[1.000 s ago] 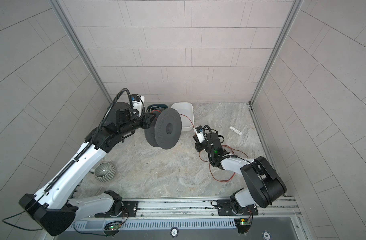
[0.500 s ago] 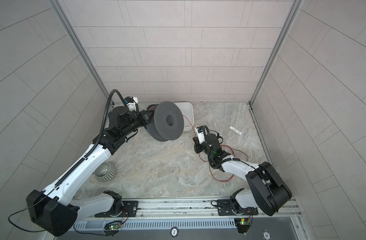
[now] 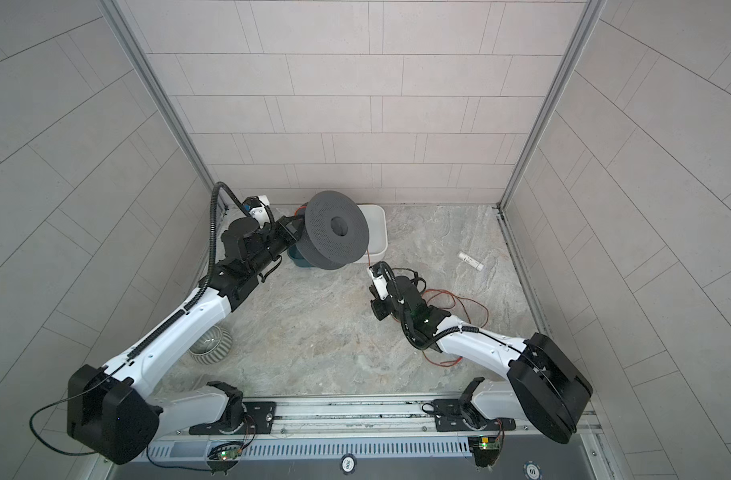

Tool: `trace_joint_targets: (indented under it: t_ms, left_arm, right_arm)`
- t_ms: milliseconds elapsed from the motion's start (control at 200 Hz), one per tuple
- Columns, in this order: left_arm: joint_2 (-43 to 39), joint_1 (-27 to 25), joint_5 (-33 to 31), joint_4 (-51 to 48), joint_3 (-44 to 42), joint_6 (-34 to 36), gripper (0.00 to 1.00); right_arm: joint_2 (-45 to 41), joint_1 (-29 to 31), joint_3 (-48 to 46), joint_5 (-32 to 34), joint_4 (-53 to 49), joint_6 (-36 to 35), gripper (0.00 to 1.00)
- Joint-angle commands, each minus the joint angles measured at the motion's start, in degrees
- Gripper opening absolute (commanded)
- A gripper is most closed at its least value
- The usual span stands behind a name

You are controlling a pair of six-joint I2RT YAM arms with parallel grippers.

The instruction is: Wrap the cables

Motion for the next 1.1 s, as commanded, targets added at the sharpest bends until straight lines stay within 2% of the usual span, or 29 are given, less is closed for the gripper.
trace_joint_targets:
  t_ms: [0,210,485,686,911,1096]
  left_arm:
    - [-0.2,0.2,-3.2,8.6,0.5,-0.2,0.00]
    - [0.5,-1.6,-5.6,9.8,-0.3,0.7,0.00]
    - [0.7,-5.5,-12.1,5.9,0.6,7.3,0.00]
    - [0.7,-7.4,-16.4,0.4,2.5,12.7,0.00]
    - [2.6,-8.8,-22.3,-4.8,5.0,18.6,0.00]
    - [4.2,-12.6,-26.4,-7.6,7.0,24.5,0.00]
  right_arm:
    - [-2.4,2.8,3.9,4.6,-5.3,-3.5,0.00]
    - [-0.8,6.7,12.6,5.4,-13.5,-6.9,0.00]
    - [3.6,11.9,24.4,8.4,-22.9,-11.0,0.00]
    - [4.4,13.8,28.3,13.0,-25.0,-10.8,0.00]
    - [3.4,15.5,31.9,15.2,-28.4,-11.1,0.00]
    - [3.5,16.0,36.5,18.9,-30.8,-14.0,0.00]
